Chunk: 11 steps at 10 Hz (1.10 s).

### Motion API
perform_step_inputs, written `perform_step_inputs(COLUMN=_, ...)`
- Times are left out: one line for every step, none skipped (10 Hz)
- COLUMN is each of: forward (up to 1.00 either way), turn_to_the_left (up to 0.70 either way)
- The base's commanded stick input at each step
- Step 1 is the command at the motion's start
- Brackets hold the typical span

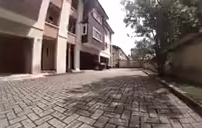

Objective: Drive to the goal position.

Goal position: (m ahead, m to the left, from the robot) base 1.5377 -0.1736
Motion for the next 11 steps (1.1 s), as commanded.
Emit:
perform_step_inputs(forward=0.5, turn_to_the_left=-0.47)
perform_step_inputs(forward=0.5, turn_to_the_left=-0.46)
perform_step_inputs(forward=0.5, turn_to_the_left=-0.4)
perform_step_inputs(forward=0.5, turn_to_the_left=-0.34)
perform_step_inputs(forward=0.5, turn_to_the_left=-0.29)
perform_step_inputs(forward=0.5, turn_to_the_left=-0.23)
perform_step_inputs(forward=0.5, turn_to_the_left=-0.17)
perform_step_inputs(forward=0.5, turn_to_the_left=-0.12)
perform_step_inputs(forward=0.5, turn_to_the_left=-0.06)
perform_step_inputs(forward=0.5, turn_to_the_left=0.0)
perform_step_inputs(forward=0.5, turn_to_the_left=0.0)
